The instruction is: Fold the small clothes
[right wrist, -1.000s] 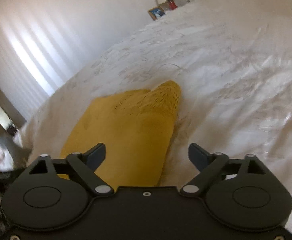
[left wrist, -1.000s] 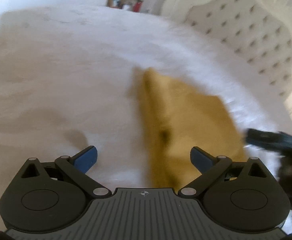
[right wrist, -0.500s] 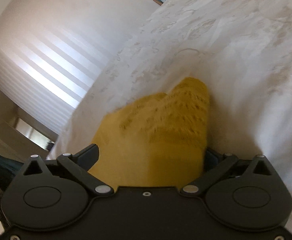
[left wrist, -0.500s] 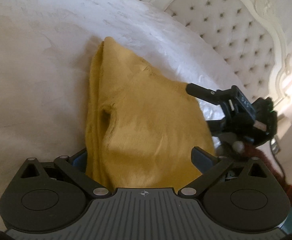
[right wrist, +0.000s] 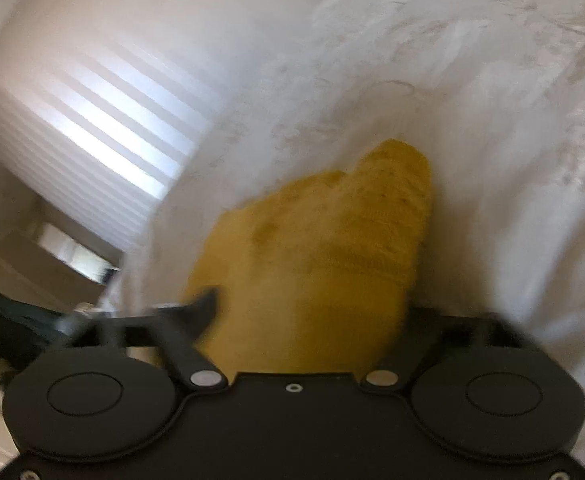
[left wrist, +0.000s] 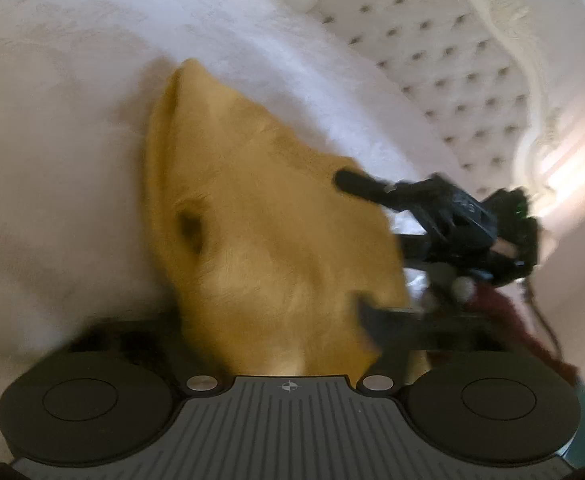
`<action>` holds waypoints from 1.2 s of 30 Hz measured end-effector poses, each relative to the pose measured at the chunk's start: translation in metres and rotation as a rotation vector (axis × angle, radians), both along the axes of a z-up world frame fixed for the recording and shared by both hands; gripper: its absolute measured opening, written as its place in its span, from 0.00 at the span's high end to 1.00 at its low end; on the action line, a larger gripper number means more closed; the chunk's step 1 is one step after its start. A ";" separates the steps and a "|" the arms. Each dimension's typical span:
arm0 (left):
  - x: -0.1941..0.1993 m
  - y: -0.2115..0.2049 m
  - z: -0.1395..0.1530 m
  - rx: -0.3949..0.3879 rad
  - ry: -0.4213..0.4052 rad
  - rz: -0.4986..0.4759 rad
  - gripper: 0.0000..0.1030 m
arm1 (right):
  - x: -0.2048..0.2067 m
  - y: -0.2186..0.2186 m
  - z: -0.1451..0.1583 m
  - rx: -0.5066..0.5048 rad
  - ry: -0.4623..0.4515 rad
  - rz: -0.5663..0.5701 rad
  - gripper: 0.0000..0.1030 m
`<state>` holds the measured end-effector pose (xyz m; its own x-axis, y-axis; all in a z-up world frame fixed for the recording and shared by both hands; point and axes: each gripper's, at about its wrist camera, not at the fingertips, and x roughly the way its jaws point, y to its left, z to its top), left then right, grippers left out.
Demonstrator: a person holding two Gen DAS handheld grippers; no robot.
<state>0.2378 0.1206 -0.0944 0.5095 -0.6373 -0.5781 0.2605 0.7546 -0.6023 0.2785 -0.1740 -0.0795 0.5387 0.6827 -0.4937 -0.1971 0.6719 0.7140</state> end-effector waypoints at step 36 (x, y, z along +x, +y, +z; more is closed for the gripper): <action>-0.265 -0.042 -0.009 0.196 0.063 -0.067 0.82 | -0.273 -0.030 0.028 -0.361 0.008 -0.182 0.40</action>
<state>-0.0276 0.0790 -0.1037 0.4286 -0.5407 -0.7238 0.2809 0.8412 -0.4621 0.0053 -0.2044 -0.0512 0.6304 0.3584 -0.6886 -0.0472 0.9031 0.4268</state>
